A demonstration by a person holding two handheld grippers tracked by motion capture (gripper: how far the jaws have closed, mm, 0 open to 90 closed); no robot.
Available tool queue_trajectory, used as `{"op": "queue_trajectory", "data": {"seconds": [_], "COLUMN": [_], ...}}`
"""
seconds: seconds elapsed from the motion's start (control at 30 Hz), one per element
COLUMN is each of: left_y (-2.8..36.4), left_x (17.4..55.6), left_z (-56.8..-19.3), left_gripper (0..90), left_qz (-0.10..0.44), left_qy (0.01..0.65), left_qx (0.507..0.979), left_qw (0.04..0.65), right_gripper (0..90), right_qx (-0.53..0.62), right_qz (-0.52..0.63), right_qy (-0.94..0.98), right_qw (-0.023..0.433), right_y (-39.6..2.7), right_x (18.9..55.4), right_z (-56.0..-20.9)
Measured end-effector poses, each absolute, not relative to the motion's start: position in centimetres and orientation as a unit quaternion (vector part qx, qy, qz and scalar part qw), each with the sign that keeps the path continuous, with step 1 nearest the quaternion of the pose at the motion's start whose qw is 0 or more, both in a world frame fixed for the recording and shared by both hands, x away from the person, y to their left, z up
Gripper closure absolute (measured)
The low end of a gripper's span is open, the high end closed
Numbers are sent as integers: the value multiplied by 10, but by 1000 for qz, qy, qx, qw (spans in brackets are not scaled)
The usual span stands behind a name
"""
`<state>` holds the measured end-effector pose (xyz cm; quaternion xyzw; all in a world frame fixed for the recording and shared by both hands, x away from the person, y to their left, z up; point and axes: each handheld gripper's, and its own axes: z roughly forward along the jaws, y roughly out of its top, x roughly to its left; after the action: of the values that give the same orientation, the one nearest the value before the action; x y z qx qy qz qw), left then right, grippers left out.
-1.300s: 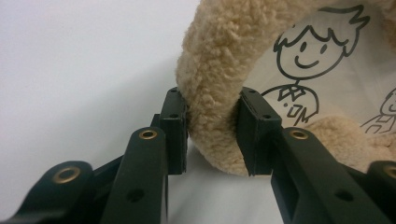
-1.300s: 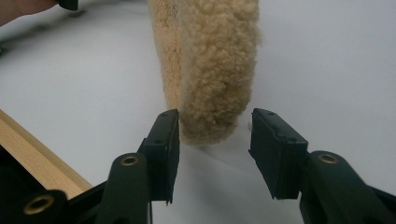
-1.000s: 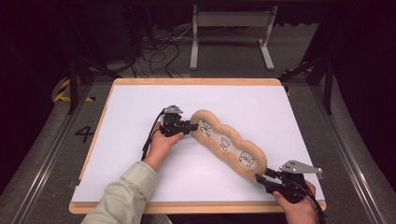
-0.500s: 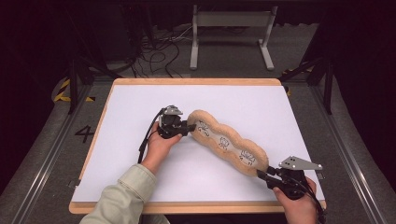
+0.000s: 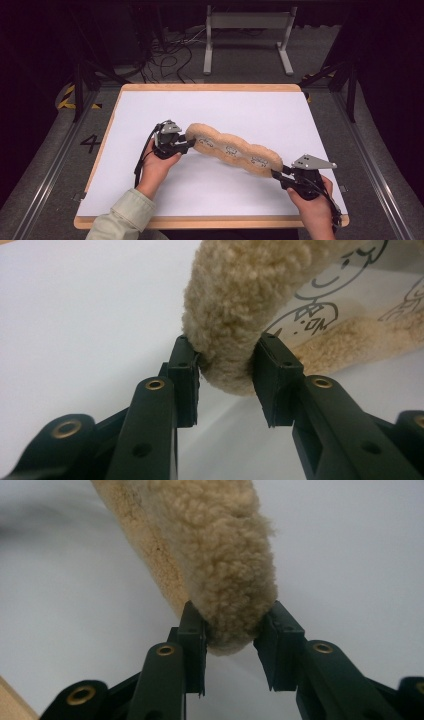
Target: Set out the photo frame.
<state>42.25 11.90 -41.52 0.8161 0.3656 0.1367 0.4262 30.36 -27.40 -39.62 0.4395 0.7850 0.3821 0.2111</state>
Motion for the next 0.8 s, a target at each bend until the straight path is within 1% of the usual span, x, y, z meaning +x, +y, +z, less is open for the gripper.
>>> {"op": "queue_trajectory", "data": {"seconds": [0.2,0.27,0.47,0.8], "left_y": [138,143,149,152], "left_x": [406,402,389,383], "left_z": [-412,-411,-413,-418], "left_gripper": [648,648,643,642], "left_qz": [160,160,171,143], "left_qy": [384,390,404,414], "left_qx": [813,811,815,820], "left_qw": [408,406,379,367], "right_gripper": [667,667,667,666], "right_qx": [422,419,414,439], "right_qz": [386,390,392,394], "right_qy": [794,795,797,792], "right_qw": [208,202,197,158], "right_y": [-262,-258,-251,-253], "right_x": [323,329,345,371], "right_z": [-394,-393,-393,-402]}}
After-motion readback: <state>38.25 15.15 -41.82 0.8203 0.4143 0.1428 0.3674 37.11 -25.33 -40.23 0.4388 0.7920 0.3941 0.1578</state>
